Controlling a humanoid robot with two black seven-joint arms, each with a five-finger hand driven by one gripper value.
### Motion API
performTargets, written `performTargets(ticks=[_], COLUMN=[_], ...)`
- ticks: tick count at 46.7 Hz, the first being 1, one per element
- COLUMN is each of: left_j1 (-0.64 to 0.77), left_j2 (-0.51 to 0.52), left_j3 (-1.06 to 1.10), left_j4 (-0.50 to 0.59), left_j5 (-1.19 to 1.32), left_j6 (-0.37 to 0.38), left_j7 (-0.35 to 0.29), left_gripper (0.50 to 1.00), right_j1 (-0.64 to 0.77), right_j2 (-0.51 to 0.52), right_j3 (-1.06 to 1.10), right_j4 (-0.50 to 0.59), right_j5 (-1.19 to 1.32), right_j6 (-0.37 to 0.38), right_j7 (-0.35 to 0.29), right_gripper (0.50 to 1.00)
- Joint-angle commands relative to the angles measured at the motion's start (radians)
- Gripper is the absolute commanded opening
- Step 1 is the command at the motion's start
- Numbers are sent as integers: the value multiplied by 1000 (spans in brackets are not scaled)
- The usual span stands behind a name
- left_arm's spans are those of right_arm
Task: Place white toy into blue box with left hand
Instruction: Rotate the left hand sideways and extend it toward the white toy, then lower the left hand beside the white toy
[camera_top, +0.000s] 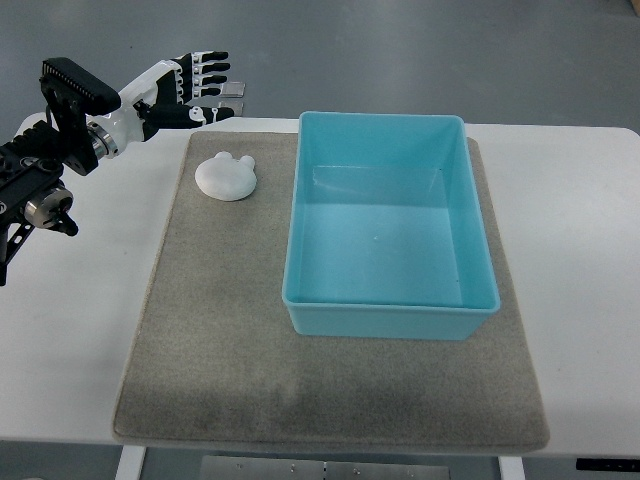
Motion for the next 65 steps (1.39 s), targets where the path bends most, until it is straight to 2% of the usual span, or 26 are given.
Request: performTargets(ticks=[1, 3, 6, 11, 19, 31, 37, 48, 59, 65], left_j1=[-1, -4, -6, -15, -17, -30, -29, -32, -35, -37], left_j2=[13, 19, 34, 44, 45, 68, 76, 77, 73, 65], left_j3=[0, 0, 0, 0, 9, 94, 109, 223, 226, 226], left_j4=[-6, -11, -21, -24, -24, -23, -15, -11, -9, -11], left_j5=[29, 46, 89, 198, 354, 557, 652, 680, 678, 680], left_j6=[2, 0, 2, 18, 107, 127, 175, 276, 288, 290], left_j7=[-61, -96, -101, -101, -101, -101, -101, -101, -101, -101], left_gripper=[964, 975, 994, 994, 990, 971, 969, 958, 956, 921], right_j1=[0, 0, 0, 0, 0, 0, 0, 0, 0, 0], right_j2=[0, 0, 0, 0, 0, 0, 0, 0, 0, 0], right_j3=[0, 0, 0, 0, 0, 0, 0, 0, 0, 0], right_j4=[0, 0, 0, 0, 0, 0, 0, 0, 0, 0], right_j5=[0, 0, 0, 0, 0, 0, 0, 0, 0, 0], right_j6=[0, 0, 0, 0, 0, 0, 0, 0, 0, 0], right_j7=[0, 0, 0, 0, 0, 0, 0, 0, 0, 0], right_gripper=[936, 936, 936, 936, 936, 936, 936, 936, 936, 936])
